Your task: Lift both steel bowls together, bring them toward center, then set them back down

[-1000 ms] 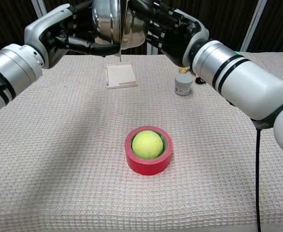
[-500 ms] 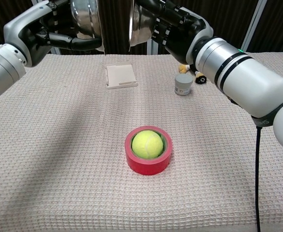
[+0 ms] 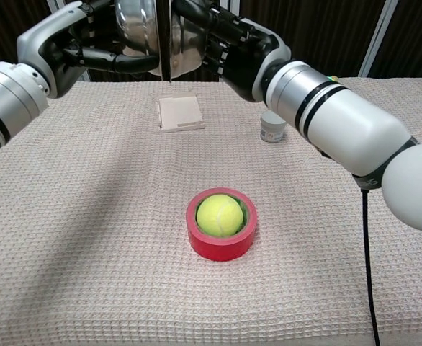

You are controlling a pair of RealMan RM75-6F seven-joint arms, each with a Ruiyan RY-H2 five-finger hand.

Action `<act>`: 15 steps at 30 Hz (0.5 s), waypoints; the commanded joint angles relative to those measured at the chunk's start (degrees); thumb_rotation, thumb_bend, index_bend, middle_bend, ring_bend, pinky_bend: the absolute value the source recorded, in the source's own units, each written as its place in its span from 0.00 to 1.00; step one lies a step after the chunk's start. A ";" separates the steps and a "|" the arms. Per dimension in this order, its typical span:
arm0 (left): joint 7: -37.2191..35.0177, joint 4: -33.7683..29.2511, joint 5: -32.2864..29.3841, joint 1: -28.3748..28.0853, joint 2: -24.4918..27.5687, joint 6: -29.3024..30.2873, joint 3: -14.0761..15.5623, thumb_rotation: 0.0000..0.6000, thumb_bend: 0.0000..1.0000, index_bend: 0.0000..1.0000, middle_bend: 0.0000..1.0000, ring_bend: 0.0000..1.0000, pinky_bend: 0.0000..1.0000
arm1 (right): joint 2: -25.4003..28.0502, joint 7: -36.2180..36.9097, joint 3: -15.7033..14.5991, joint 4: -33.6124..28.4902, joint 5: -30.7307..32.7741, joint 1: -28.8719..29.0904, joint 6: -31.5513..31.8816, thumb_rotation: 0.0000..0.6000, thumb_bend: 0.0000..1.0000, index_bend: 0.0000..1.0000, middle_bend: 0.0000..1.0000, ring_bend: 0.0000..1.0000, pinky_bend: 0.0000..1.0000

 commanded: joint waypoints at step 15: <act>33.35 3.02 -0.86 1.42 20.97 -11.70 9.70 1.00 0.26 0.37 0.36 0.30 0.47 | 22.31 -50.34 -20.84 -13.57 -1.43 -26.64 22.06 1.00 0.33 0.39 0.30 0.24 0.36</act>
